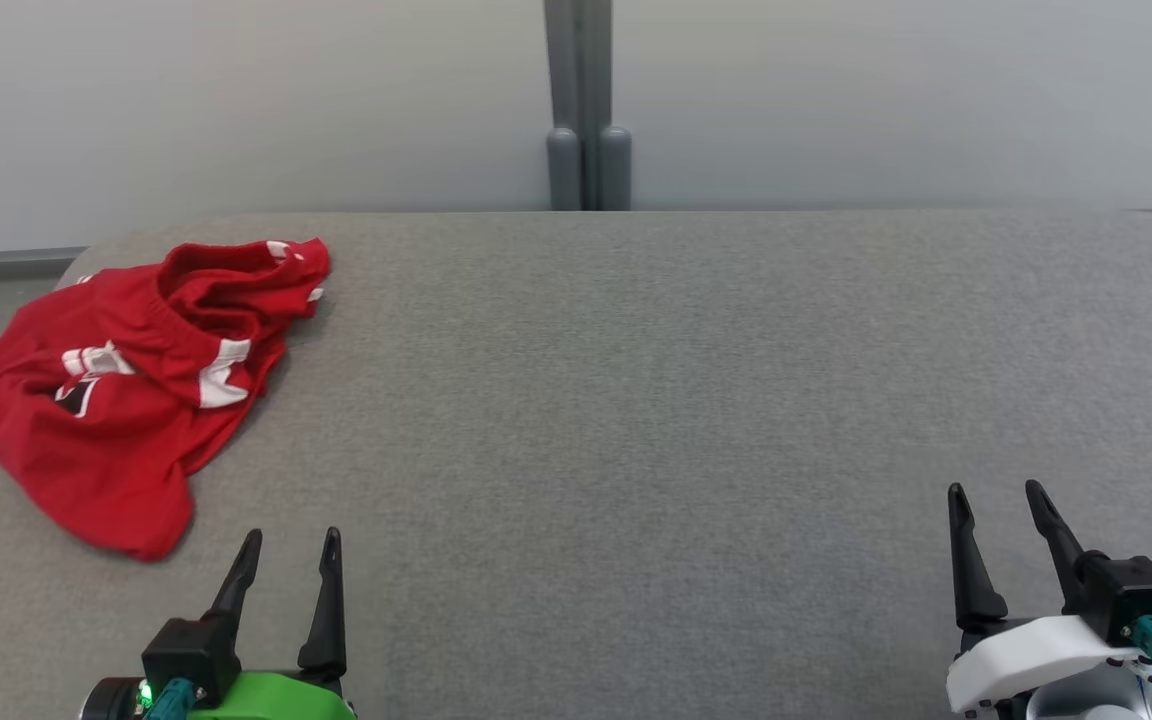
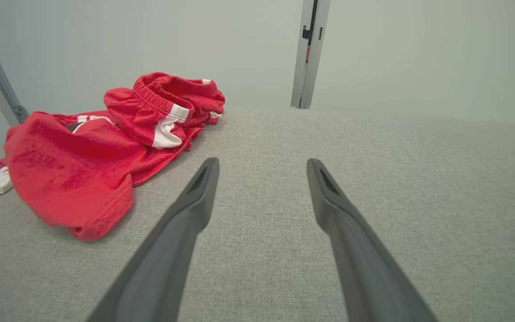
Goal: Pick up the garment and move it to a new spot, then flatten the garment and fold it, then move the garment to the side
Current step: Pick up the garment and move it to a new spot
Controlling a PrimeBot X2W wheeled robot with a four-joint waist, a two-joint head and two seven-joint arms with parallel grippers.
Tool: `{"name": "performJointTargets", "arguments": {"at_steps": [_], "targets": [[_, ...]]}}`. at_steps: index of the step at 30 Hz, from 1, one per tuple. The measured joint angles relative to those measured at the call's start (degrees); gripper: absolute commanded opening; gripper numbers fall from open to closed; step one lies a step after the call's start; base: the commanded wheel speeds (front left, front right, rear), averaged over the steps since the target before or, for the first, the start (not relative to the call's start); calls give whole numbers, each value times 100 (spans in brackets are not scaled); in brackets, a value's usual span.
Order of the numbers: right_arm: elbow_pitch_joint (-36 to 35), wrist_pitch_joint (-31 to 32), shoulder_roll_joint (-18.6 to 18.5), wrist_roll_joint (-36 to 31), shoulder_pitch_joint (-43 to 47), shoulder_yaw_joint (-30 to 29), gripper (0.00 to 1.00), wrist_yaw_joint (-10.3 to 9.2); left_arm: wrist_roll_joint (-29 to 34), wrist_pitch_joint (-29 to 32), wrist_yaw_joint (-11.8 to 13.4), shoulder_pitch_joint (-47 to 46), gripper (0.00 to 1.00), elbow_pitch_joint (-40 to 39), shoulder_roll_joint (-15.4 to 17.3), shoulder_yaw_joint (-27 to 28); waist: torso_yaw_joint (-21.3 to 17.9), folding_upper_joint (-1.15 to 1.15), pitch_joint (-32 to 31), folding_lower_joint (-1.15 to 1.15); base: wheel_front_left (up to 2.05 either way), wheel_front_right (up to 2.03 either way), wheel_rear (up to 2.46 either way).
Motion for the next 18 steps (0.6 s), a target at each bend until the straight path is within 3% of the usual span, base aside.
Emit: {"name": "performJointTargets", "arguments": {"at_steps": [13, 18], "targets": [[100, 0, 59, 88, -263, 899, 100, 0, -63, 0, -1, 437, 100, -23, 37, 587, 1558, 0, -124, 0, 0, 0, 0], [120, 0, 78, 178, -326, 1131, 100, 1, -160, 0, -1, 465, 100, -129, 37, 656, 1979, 0, -181, 0, 0, 0, 0]]}}
